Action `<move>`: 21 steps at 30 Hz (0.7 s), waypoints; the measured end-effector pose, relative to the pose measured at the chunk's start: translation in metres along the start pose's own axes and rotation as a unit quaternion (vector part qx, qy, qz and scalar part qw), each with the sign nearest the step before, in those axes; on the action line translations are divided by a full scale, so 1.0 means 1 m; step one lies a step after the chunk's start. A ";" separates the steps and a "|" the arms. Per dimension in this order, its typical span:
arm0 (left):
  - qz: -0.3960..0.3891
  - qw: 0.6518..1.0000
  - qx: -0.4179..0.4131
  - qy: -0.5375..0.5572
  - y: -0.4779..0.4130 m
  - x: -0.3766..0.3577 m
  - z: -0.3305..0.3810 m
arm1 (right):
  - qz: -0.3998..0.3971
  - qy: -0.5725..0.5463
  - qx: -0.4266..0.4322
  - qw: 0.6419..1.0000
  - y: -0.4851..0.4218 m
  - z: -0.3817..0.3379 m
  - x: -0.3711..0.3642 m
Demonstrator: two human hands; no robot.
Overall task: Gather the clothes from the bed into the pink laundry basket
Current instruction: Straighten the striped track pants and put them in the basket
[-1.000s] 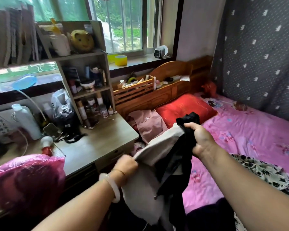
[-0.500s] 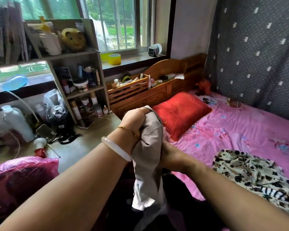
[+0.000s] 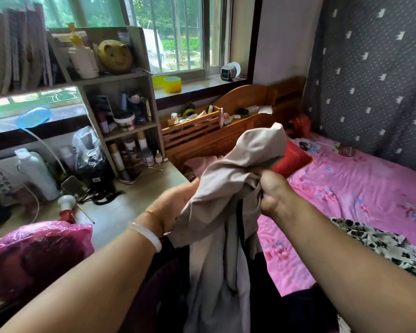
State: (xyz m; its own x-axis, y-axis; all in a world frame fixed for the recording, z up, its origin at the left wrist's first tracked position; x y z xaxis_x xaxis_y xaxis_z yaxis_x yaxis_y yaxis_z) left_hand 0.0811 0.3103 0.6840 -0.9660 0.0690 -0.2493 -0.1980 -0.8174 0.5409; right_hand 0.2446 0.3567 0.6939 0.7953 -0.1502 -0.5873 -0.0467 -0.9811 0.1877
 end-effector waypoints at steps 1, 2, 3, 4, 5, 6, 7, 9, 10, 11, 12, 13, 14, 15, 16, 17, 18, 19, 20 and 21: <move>0.014 0.998 0.024 -0.050 0.001 0.002 -0.017 | -0.018 -0.036 -0.015 0.999 -0.008 -0.002 -0.009; 0.016 0.995 0.029 -0.094 -0.001 0.001 -0.032 | -0.040 -0.069 -0.024 0.997 -0.015 -0.002 -0.021; 0.013 0.991 0.036 -0.128 0.001 -0.005 -0.044 | -0.057 -0.078 -0.018 0.995 -0.027 -0.002 -0.027; -0.003 0.987 0.043 -0.156 -0.001 -0.014 -0.054 | -0.066 -0.095 -0.025 0.993 -0.039 0.001 -0.033; -0.022 0.984 0.049 -0.167 0.001 -0.025 -0.059 | -0.068 -0.117 -0.038 0.990 -0.043 0.004 -0.040; -0.033 0.983 0.048 -0.176 -0.001 -0.032 -0.062 | -0.080 -0.130 -0.049 0.987 -0.039 0.004 -0.051; -0.050 0.985 0.034 -0.164 -0.002 -0.041 -0.060 | -0.084 -0.115 -0.049 0.989 -0.028 0.002 -0.058; -0.048 0.991 -0.003 -0.126 -0.005 -0.048 -0.053 | -0.083 -0.072 -0.062 0.992 -0.013 0.006 -0.059; -0.035 0.993 -0.014 -0.110 -0.007 -0.044 -0.051 | -0.065 -0.061 -0.061 0.994 -0.012 0.004 -0.051; -0.004 0.995 -0.018 -0.099 -0.007 -0.036 -0.050 | -0.031 -0.038 -0.054 0.997 -0.017 0.002 -0.034; 0.034 0.994 -0.023 -0.101 -0.007 -0.026 -0.049 | -0.001 0.009 -0.039 0.999 -0.024 0.000 -0.016; 0.068 0.992 -0.026 -0.108 -0.005 -0.016 -0.049 | 0.032 0.103 -0.011 0.994 -0.029 -0.006 0.006; 0.087 0.990 -0.028 -0.111 -0.004 -0.011 -0.049 | 0.058 0.194 0.015 0.979 -0.036 -0.012 0.027; 0.100 0.989 -0.026 -0.109 -0.003 -0.007 -0.049 | 0.095 0.292 0.052 0.950 -0.038 -0.025 0.049; 0.099 0.990 -0.032 -0.099 0.000 -0.009 -0.046 | 0.121 0.368 0.091 0.917 -0.038 -0.036 0.064; 0.101 0.990 -0.039 -0.090 0.001 -0.012 -0.042 | 0.094 0.410 0.122 0.899 -0.039 -0.039 0.066; 0.100 0.990 -0.052 -0.080 0.000 -0.016 -0.037 | 0.024 0.411 0.135 0.901 -0.034 -0.034 0.056; 0.107 0.989 -0.070 -0.072 0.001 -0.021 -0.028 | -0.064 0.354 0.100 0.928 -0.023 -0.013 0.040; 0.124 0.985 -0.096 -0.065 0.002 -0.023 -0.019 | -0.144 0.286 0.020 0.947 -0.002 0.017 0.022; 0.153 0.979 -0.121 -0.059 0.006 -0.024 -0.008 | -0.194 0.227 -0.054 0.953 0.020 0.044 0.010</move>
State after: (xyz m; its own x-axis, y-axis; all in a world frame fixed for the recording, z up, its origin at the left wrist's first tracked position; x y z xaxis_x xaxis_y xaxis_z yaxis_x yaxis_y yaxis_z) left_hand 0.1047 0.2993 0.6863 -0.9892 -0.1463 -0.0021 0.1354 -0.9209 0.3656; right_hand 0.2255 0.3297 0.6575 0.9205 0.3140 -0.2326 0.3476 -0.9299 0.1201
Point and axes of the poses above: each hand's wrist, its own y-axis away from the middle knuckle, its own x-axis out of the back of the hand, z = x × y, the point moved 10 cm from there along -y, towards the middle knuckle, and after that the axes turned 13 degrees about x, right-handed, at the moved point
